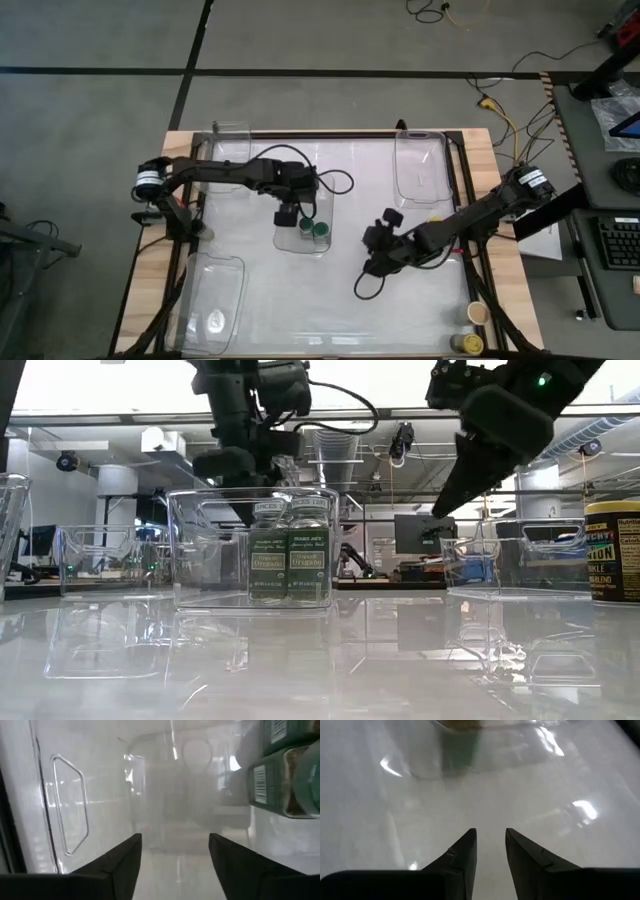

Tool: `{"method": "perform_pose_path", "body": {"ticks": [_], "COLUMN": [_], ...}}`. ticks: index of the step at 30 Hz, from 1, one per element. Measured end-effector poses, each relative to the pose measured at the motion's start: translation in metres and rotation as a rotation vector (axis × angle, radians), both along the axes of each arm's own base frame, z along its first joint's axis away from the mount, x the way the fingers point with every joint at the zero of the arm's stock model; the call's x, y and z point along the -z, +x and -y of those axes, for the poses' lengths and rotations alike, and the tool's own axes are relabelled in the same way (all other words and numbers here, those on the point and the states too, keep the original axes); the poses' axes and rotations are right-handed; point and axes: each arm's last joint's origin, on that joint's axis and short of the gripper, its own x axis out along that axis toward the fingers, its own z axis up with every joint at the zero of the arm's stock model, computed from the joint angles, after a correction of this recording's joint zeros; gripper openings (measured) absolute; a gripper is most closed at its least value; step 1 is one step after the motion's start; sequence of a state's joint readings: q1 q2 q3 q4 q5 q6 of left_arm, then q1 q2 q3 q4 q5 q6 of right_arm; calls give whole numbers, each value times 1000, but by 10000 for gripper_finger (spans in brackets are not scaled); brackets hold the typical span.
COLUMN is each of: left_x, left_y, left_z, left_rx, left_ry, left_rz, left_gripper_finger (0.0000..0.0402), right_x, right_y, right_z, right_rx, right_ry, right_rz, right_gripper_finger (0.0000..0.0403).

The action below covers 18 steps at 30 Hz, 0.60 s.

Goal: Sort spices by type
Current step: Put the top yellow seasoning bottle into the top right transparent bin

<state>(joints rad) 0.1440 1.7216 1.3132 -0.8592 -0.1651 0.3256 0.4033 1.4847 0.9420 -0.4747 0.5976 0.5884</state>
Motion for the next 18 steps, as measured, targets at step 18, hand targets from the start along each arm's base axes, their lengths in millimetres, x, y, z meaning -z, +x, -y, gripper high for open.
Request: {"method": "perform_pose_path", "body": {"ticks": [18], "left_x": [-131], "left_y": [-65], "left_z": [37], "left_rx": [-9], "left_ry": [-13], "left_rz": [579], "left_gripper_finger": [90], "right_x": [-119], "right_y": [-83], "right_z": [36], "right_rx": [60], "right_ry": [241], "right_rz": [-333], "right_gripper_finger": [118]}}
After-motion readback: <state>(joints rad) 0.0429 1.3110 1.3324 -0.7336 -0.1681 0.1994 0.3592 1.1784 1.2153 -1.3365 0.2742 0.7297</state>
